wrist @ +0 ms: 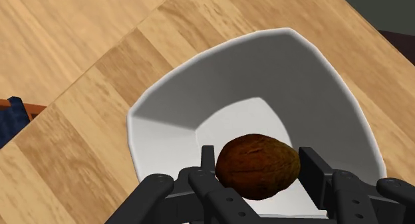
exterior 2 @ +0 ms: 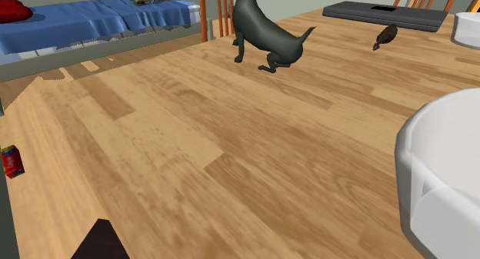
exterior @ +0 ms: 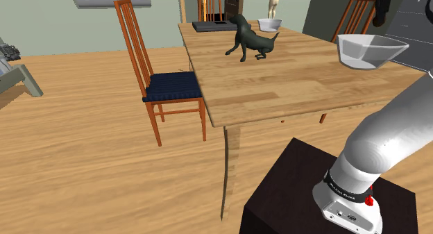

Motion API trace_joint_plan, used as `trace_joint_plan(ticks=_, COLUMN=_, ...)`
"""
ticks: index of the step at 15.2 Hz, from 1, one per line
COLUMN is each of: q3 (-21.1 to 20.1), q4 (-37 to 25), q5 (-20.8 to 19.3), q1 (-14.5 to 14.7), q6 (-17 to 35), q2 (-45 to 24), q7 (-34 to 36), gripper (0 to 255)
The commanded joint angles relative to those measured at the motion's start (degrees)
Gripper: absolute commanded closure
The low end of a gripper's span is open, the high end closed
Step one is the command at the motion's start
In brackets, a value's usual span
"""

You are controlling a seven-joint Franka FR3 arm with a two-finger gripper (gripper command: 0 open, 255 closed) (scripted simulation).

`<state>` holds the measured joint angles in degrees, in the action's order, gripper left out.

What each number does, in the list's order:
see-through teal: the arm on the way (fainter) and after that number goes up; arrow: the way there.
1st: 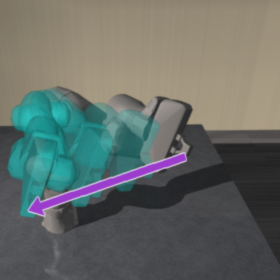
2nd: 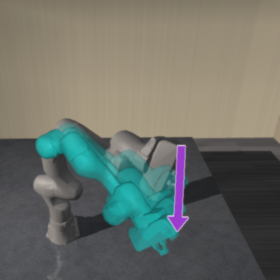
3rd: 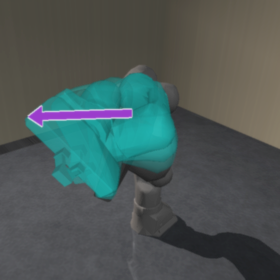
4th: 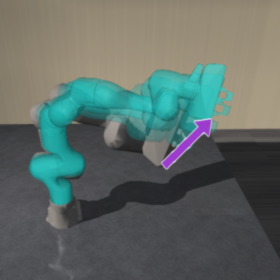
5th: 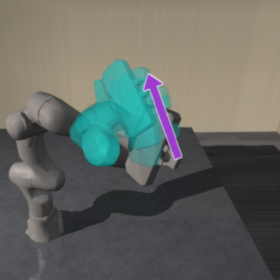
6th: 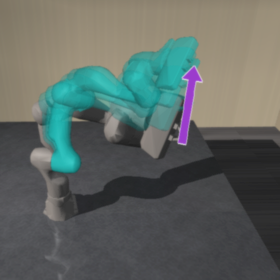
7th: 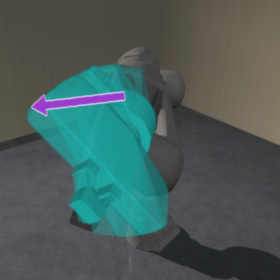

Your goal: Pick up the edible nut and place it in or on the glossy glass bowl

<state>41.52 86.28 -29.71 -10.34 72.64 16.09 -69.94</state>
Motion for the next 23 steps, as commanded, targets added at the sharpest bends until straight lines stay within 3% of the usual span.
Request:
trace_joint_plan(ticks=1, q3=-0.42, q4=2.41, q5=-0.47, q1=-0.10, q6=1.19, q2=1.17, q7=1.04, gripper=255)
trace_joint_plan(ticks=9, q3=-1.23, q4=12.03, q5=-2.04, q1=-0.75, q6=6.53, q2=5.18, q7=4.76, gripper=255)
trace_joint_plan(ticks=17, q3=-1.23, q4=12.02, q5=-2.04, q1=-0.75, q6=6.53, q2=5.18, q7=4.75, gripper=255)
trace_joint_plan(ticks=18, q3=-1.23, q4=12.02, q5=-2.04, q1=-0.75, q6=6.53, q2=5.18, q7=4.75, gripper=0)
trace_joint_plan(ticks=23, q3=-1.23, q4=12.02, q5=-2.04, q1=-0.75, q6=6.53, q2=5.18, q7=4.75, gripper=0)
